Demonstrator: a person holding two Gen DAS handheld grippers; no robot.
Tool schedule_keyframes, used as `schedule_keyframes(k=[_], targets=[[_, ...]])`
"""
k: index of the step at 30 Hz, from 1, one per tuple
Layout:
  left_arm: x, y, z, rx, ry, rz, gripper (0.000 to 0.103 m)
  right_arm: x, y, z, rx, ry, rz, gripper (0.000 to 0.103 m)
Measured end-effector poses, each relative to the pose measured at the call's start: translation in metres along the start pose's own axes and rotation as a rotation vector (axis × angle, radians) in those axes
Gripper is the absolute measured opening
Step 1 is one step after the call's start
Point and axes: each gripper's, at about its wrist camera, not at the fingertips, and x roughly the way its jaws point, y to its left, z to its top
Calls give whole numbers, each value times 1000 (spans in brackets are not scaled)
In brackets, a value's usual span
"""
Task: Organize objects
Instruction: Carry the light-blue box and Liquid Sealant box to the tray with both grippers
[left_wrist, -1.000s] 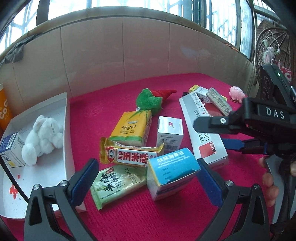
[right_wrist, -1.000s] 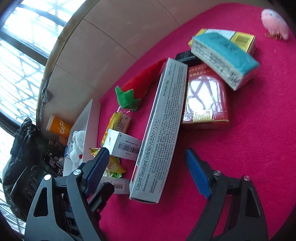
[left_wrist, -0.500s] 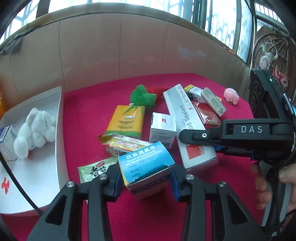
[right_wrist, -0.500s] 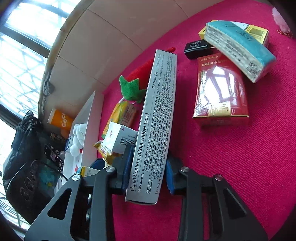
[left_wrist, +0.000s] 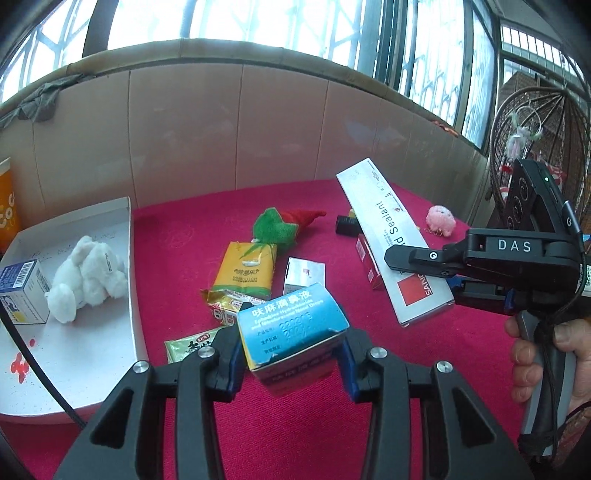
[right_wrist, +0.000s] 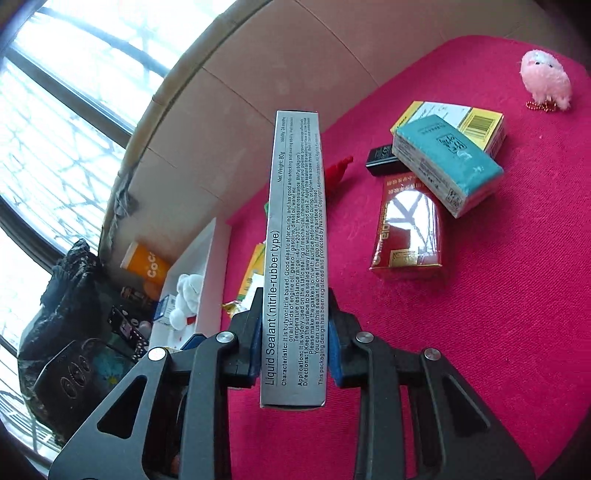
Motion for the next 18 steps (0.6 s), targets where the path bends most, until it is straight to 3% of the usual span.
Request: schedule_keyframes(k=[18], targets=[[-30,1,8,-12,-82,1,41,-7,32,-9,-45,6,53,27]])
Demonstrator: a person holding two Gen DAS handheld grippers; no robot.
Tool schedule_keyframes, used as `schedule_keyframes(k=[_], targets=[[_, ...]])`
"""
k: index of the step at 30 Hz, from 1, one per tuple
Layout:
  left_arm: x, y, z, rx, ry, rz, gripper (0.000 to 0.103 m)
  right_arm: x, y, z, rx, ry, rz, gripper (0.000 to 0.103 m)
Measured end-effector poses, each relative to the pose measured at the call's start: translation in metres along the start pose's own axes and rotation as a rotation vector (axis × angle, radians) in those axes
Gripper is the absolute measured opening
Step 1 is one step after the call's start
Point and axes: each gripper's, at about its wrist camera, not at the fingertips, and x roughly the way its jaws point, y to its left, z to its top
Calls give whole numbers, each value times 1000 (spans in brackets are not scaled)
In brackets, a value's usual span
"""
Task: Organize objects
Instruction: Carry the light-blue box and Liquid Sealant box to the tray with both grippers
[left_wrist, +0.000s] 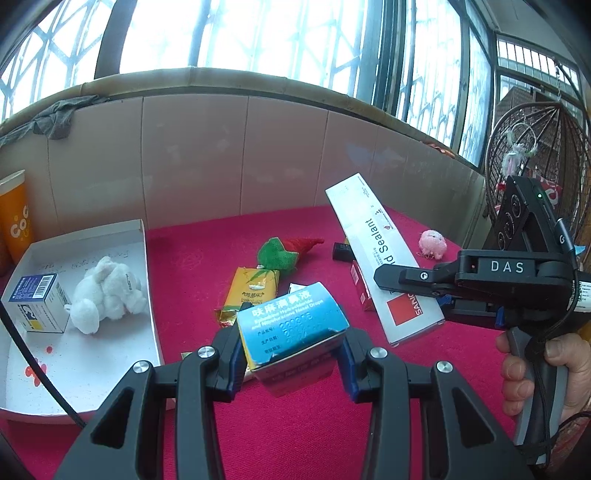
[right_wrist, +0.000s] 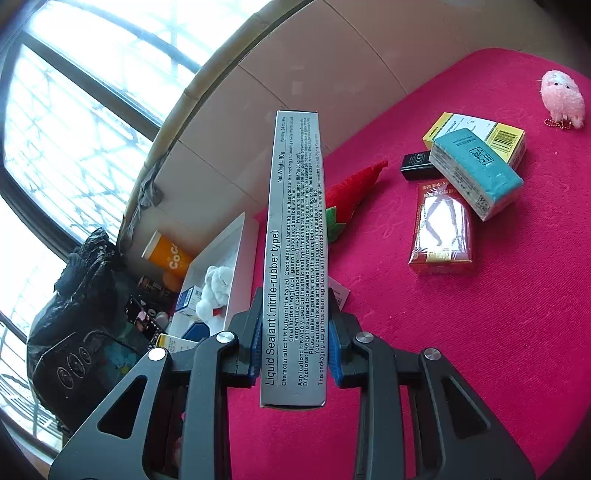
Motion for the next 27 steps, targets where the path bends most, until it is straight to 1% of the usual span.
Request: schedule_keyframes(k=[11,27], targets=[[-13,13,1,-33,-34,15,41,5,12,-5,-18,24,8,27],[-34,43,-2,-97,-69,62,41,18,32,-13,-48,64,15,27]])
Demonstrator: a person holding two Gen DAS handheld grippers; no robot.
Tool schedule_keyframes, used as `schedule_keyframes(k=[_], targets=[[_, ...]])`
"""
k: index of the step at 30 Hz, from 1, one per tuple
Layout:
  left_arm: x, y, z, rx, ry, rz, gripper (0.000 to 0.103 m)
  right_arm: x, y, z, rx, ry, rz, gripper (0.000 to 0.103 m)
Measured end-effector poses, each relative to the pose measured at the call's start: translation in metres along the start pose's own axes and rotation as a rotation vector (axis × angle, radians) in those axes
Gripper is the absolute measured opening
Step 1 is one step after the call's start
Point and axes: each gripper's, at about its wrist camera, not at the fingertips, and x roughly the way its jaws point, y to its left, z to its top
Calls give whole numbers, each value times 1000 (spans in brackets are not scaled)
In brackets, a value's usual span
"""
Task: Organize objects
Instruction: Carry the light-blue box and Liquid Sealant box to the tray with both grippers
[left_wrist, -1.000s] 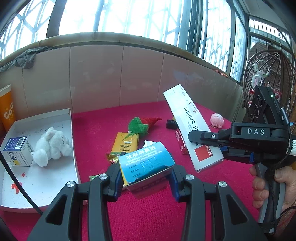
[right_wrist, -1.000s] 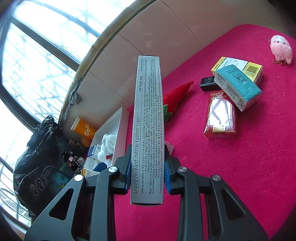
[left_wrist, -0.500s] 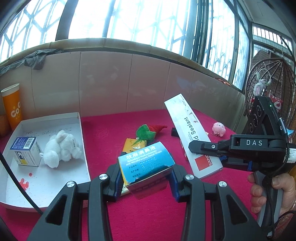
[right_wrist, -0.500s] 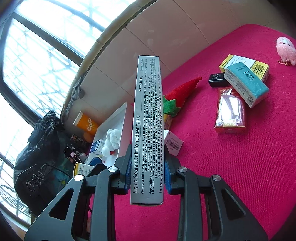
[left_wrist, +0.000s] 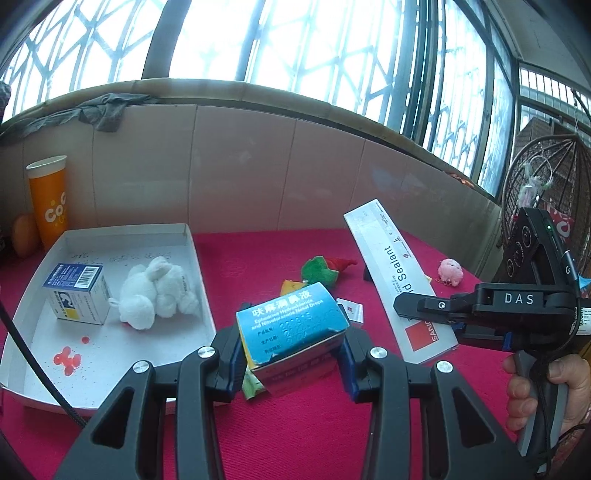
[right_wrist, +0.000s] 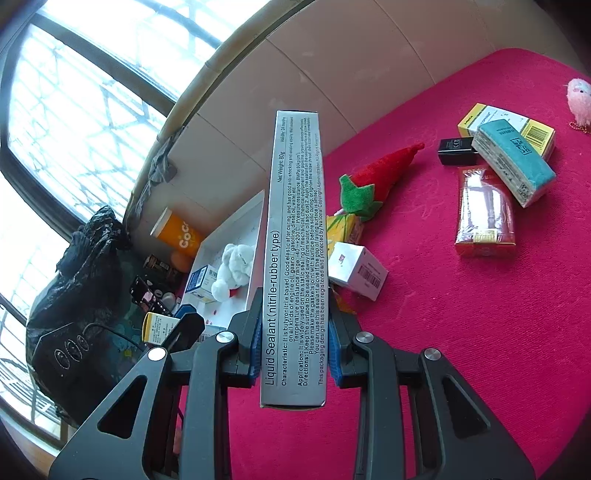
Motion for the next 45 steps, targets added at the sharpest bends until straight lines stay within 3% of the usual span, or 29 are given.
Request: schedule_keyframes(k=[28,45], targets=[[-32,95,0,-187,-86,138,41,49,59,-8,-116,121,13,27],[-37,150,0,-220,-118,274,41,89,106,-5,-221,189,3,27]])
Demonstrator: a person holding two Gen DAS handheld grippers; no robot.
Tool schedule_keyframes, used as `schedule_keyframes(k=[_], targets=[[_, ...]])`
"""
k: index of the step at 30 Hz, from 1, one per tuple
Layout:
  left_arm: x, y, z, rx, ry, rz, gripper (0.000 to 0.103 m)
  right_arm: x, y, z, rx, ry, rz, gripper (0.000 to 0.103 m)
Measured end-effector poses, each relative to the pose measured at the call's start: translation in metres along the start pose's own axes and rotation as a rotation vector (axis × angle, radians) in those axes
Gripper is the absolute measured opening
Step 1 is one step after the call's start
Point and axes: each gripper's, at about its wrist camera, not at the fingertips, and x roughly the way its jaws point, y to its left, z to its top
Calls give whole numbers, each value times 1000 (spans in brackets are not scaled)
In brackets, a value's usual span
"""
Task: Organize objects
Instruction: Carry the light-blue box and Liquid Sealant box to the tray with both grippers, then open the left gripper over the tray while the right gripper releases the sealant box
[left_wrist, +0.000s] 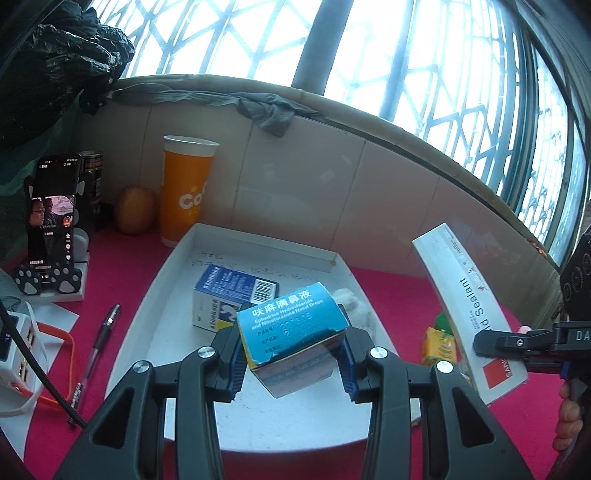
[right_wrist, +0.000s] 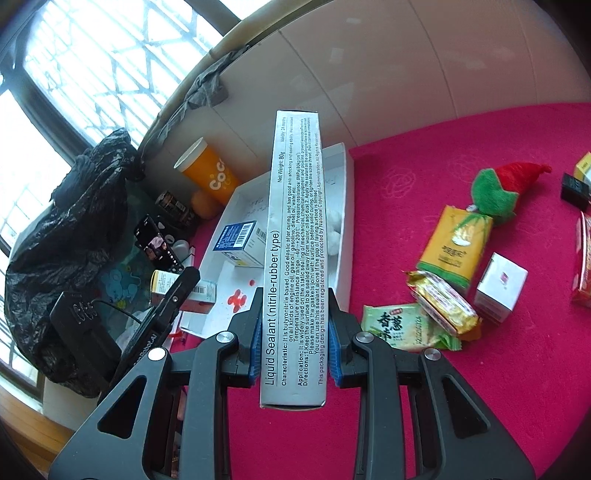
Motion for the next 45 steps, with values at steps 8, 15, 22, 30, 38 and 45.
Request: schedule_keyframes(k=[8,15,22,30,38,45], targets=[[10,10,-5,0,3,34,41,19,17,14,-31,15,2,27],[11,25,-5,-34,-5,54,41,43,34,28,-81,31,-14,27],[16,30,-7,-32,2,66,41,77,48,30,-108,80,-19,27],[35,39,-6,-48,37,78,42,110,60,44,-84,87,-21,27],[24,47,-6,-103,-31,65,87,128,62,46,-82,64,-85,52],[3,33,-5,-46,-136,23,103,86,51,36,-85,-46,-142,82]])
